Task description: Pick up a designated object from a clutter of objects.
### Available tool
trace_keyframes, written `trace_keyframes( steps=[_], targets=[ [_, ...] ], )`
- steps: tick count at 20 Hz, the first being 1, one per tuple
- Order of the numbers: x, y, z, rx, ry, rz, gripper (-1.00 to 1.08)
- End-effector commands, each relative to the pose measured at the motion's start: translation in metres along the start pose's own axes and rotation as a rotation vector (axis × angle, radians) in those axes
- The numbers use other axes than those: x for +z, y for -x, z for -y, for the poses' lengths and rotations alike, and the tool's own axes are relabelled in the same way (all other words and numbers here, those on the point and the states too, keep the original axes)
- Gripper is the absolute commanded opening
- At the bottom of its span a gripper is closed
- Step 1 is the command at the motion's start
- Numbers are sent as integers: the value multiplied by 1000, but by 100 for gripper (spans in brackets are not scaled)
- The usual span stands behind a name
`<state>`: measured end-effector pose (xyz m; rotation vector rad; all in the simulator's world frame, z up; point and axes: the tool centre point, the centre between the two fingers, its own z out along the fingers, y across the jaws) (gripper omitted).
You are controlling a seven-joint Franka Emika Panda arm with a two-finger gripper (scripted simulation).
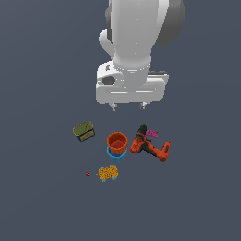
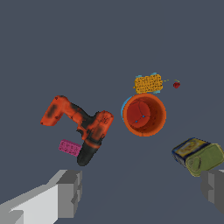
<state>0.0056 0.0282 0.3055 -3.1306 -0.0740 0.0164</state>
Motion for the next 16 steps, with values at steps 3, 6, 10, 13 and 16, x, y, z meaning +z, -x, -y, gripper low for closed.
trace_keyframes(
  steps=[3,6,10,13,16],
  targets=[
    [0,0,2,-1,-2,0,28],
    [2,0,10,-5,-12,0,28],
    [2,0,12,-6,-14,-1,28],
    [3,0,12,-4,-13,0,28],
    [4,0,12,6,-9,1,28]
  ],
)
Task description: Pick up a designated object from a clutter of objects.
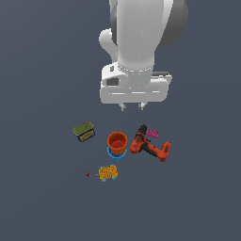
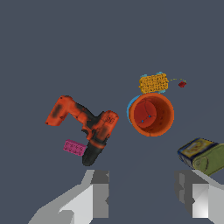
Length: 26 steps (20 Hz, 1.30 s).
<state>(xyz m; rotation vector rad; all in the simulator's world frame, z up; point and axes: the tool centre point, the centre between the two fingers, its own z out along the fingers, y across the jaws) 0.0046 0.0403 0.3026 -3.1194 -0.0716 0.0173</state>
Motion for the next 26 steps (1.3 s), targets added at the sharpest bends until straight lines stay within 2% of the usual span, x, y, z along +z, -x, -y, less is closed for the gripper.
trace_keyframes(
  steps=[1,11,26],
  targets=[
    [1,0,0,10,4,1,28],
    [11,0,-4,112,47,11,28],
    [36,1,-13,386,167,9,28]
  ],
)
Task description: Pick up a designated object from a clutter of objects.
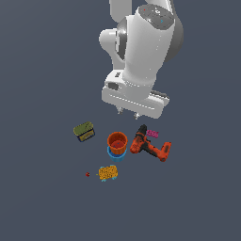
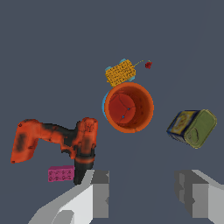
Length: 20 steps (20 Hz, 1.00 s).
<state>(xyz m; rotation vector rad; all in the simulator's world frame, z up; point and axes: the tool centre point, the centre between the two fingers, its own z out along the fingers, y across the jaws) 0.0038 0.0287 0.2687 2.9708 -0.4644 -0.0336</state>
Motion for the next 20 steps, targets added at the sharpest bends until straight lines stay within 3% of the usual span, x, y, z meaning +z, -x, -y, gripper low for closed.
trace_keyframes(
  steps=[1,20],
  targets=[
    [4,0,-1,48,20,-4,28],
    [36,-3,-6,396,153,-75,28]
  ],
)
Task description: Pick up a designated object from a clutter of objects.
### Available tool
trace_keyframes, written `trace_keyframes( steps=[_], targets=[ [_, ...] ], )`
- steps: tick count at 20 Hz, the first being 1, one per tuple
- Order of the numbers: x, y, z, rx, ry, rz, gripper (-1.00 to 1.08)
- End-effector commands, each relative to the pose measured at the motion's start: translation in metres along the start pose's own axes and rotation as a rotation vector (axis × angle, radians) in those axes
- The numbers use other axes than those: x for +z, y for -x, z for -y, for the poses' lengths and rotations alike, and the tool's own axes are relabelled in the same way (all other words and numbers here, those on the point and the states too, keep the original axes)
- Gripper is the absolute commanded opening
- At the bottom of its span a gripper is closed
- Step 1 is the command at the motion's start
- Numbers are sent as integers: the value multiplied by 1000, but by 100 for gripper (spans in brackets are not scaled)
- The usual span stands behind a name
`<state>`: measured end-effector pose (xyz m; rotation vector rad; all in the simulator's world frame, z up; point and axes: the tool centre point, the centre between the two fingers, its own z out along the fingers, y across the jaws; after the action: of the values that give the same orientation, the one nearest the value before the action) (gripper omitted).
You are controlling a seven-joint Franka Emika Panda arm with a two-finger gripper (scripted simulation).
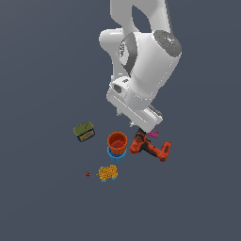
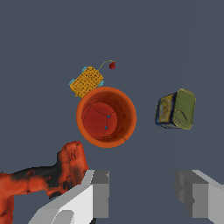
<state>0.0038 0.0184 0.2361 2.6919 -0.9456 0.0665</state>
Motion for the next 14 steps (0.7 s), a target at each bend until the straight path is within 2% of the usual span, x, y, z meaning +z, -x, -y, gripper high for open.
trace_keyframes(
  steps=[1,14],
  targets=[
    [4,0,0,46,15,-13,28],
    [24,-1,2,278,72,-93,28]
  ],
)
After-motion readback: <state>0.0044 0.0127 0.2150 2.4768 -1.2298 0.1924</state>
